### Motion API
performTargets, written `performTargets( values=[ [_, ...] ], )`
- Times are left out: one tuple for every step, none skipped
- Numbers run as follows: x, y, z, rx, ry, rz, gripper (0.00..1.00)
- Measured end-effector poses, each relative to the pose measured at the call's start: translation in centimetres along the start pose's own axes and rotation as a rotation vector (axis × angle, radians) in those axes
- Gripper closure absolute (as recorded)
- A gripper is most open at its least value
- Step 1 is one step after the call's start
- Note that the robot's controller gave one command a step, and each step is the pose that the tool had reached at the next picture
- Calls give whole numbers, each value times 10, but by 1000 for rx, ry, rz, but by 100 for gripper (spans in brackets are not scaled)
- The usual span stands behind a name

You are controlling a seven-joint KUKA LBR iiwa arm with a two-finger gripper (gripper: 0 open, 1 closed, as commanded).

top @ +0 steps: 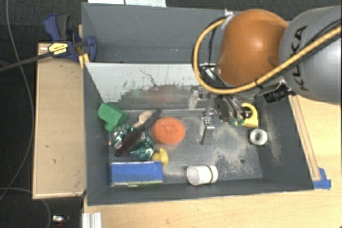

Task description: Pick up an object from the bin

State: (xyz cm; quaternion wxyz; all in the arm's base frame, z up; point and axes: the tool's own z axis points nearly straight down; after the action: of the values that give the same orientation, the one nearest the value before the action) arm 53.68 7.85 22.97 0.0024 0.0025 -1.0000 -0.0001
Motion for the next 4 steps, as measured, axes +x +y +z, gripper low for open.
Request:
performTargets(
  values=[
    [-2,0,-4,-1,-8,2,0],
    [-1,24,32,0,-13,-96,0],
    [-31,78,38,0,-12,-234,0],
    [-20,89,59,0,-8,-4,0]
  ],
)
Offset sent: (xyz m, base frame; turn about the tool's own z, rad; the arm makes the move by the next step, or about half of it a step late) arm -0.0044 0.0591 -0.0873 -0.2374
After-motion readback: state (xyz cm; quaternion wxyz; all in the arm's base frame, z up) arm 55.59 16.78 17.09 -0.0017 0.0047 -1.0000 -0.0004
